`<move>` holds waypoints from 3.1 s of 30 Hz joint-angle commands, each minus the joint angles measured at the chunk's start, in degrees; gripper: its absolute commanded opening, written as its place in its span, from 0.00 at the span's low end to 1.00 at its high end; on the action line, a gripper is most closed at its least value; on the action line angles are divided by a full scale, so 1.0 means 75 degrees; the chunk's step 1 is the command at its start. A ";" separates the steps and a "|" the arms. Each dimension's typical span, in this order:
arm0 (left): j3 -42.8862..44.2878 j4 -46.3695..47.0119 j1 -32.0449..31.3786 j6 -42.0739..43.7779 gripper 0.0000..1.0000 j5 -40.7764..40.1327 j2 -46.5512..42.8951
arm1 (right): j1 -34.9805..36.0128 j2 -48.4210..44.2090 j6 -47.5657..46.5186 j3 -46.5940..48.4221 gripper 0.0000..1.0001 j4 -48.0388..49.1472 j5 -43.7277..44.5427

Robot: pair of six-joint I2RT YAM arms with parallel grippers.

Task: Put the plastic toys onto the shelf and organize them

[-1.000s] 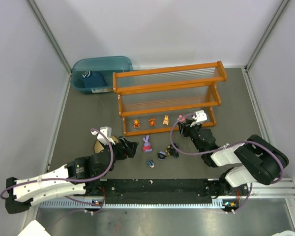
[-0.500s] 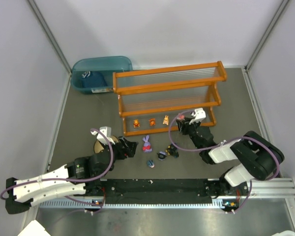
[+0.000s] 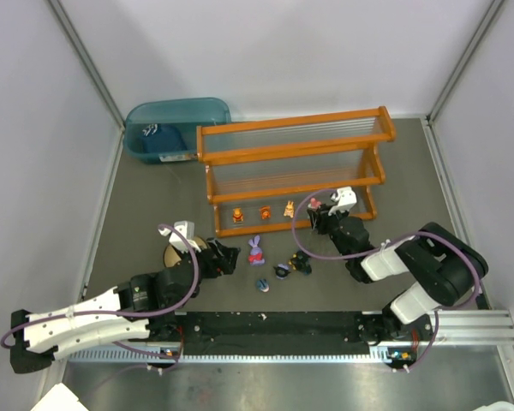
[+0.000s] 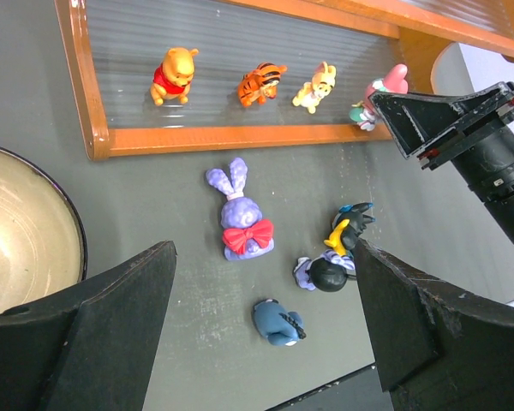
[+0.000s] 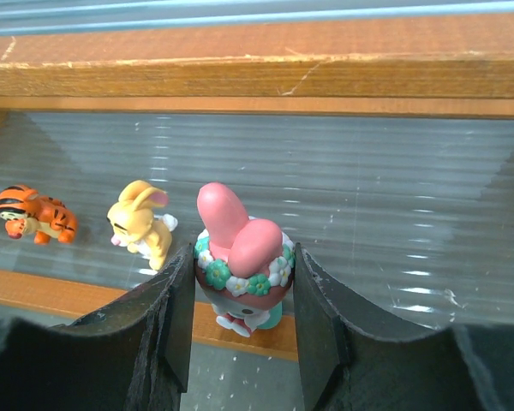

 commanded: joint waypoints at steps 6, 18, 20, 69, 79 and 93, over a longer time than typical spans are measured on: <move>-0.0137 0.0270 0.0075 0.0012 0.90 -0.0059 -0.0045 | -0.0202 0.0315 0.0218 0.0367 0.00 0.0524 -0.0218; -0.0172 0.0305 0.0122 0.0035 0.90 -0.0047 -0.0069 | -0.0213 0.0526 -0.0145 0.0519 0.00 0.0547 -0.0253; -0.0184 0.0317 0.0134 0.0035 0.90 -0.0012 -0.0046 | -0.0213 0.0573 -0.0215 0.0554 0.00 0.0548 -0.0242; -0.0255 0.0481 0.0427 0.0152 0.93 0.0305 0.0037 | -0.0319 0.0983 -0.0637 0.0097 0.13 0.1368 -0.0265; -0.0278 0.0481 0.0450 0.0129 0.93 0.0340 0.0013 | -0.0330 0.1019 -0.0743 0.0109 0.14 0.1297 0.0086; -0.0290 0.0481 0.0485 0.0140 0.92 0.0364 0.0002 | -0.0331 0.1136 -0.0743 -0.0066 0.41 0.1684 0.0145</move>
